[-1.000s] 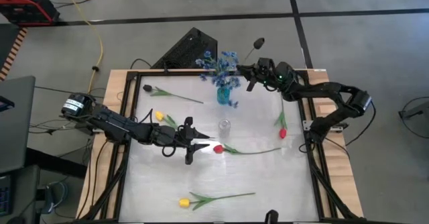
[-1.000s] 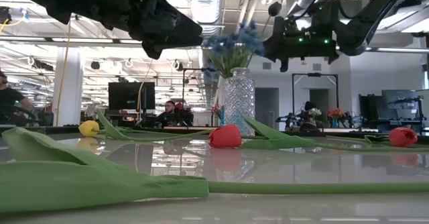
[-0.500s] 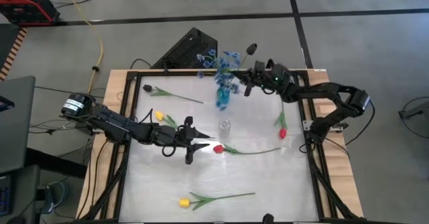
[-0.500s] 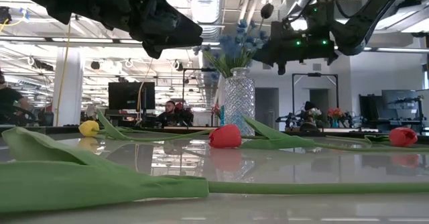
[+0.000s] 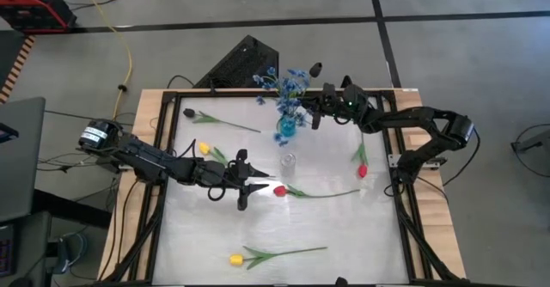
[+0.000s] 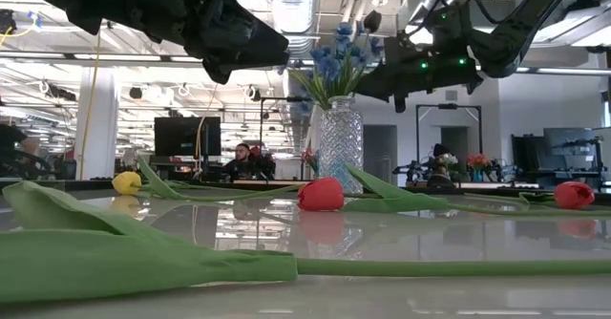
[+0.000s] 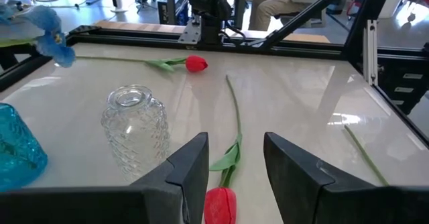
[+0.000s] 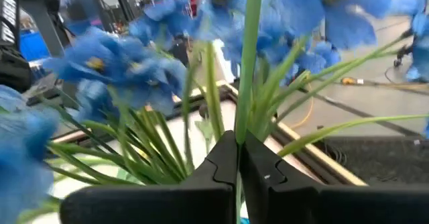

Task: Sort flowers into vase by color
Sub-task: Put the bottom black flower into the blue vase, then put the black flower into the blue vase

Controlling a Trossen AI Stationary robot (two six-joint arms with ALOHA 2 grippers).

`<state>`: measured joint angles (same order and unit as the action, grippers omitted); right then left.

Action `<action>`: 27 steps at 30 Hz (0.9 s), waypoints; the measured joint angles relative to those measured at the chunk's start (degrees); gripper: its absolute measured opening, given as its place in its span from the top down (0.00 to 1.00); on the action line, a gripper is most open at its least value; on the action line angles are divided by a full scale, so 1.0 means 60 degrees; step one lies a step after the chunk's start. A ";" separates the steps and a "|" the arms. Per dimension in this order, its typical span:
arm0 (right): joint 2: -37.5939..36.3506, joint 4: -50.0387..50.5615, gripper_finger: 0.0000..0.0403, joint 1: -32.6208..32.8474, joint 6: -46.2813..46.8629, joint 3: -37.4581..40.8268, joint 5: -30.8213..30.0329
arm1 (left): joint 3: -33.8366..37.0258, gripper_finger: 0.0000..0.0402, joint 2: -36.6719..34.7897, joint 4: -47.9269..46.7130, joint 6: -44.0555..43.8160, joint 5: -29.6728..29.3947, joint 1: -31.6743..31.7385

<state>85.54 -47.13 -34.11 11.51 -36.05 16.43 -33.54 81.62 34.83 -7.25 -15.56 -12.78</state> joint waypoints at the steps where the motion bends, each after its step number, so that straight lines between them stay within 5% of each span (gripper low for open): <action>1: 0.0000 0.0043 0.91 0.0000 0.0000 0.0000 0.0000 | 0.0000 0.67 0.0000 0.0000 0.0000 0.0013 0.0000; 16: -0.0011 0.0939 0.70 -0.0039 -0.0004 -0.0031 0.0293 | 0.0000 0.67 0.0000 -0.0229 -0.0007 0.0031 0.0000; 27: -0.0015 0.6656 0.48 -0.0228 -0.1828 -0.2033 0.0976 | -0.0015 0.67 -0.0493 -0.1039 -0.0008 -0.0115 0.0000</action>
<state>85.45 -7.19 -35.48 0.54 -48.25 22.28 -33.63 78.67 28.60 -7.30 -16.25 -12.78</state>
